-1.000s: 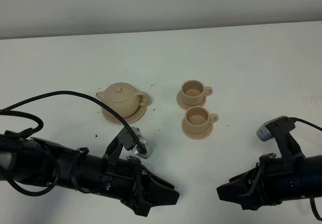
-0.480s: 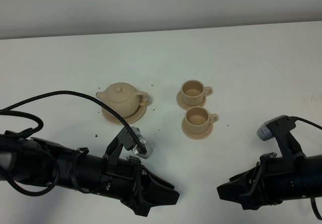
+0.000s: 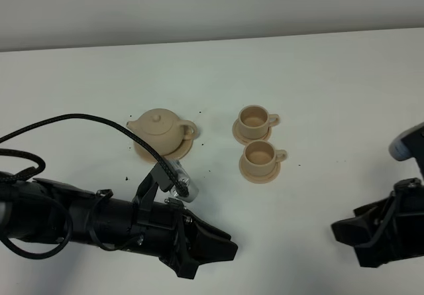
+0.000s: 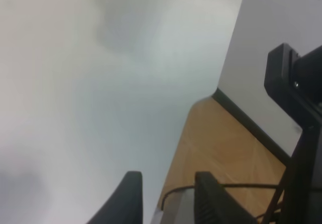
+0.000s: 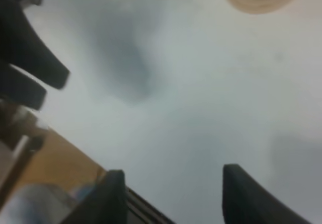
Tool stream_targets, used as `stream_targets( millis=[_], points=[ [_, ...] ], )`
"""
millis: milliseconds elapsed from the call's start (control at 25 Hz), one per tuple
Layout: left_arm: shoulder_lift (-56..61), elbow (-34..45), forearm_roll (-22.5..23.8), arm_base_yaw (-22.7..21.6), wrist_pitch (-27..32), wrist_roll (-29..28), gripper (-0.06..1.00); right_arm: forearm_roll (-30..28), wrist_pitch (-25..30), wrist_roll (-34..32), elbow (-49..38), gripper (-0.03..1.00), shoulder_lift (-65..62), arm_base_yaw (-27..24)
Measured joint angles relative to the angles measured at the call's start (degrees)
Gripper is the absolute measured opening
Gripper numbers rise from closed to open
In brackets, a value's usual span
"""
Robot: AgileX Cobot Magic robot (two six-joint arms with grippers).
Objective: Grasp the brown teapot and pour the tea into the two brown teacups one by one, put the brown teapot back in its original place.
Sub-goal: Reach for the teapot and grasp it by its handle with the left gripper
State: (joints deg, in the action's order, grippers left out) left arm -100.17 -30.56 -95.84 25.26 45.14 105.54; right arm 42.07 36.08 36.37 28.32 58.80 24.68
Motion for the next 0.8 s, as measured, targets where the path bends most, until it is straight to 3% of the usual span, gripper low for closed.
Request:
stream_targets(
  millis=[200,320,480,800],
  points=[
    [0.5,-1.3,-0.4,0.0,0.2,0.0,0.3,-25.6,10.4,-24.5,1.1,0.46,-10.4,0.0],
    [0.5,-2.5,-0.4,0.0,0.5,0.0,0.3,-34.8,16.0,-32.9,1.1,0.46,-17.7,0.0],
    [0.5,-3.3,-0.4,0.0,1.0,0.0,0.3,-39.9,21.6,-35.6,1.1,0.46,-27.4,0.0],
    [0.5,-3.4,-1.2,0.0,1.3,0.0,0.3,-41.0,24.4,-33.1,0.0,0.46,-45.1,0.0]
  ],
)
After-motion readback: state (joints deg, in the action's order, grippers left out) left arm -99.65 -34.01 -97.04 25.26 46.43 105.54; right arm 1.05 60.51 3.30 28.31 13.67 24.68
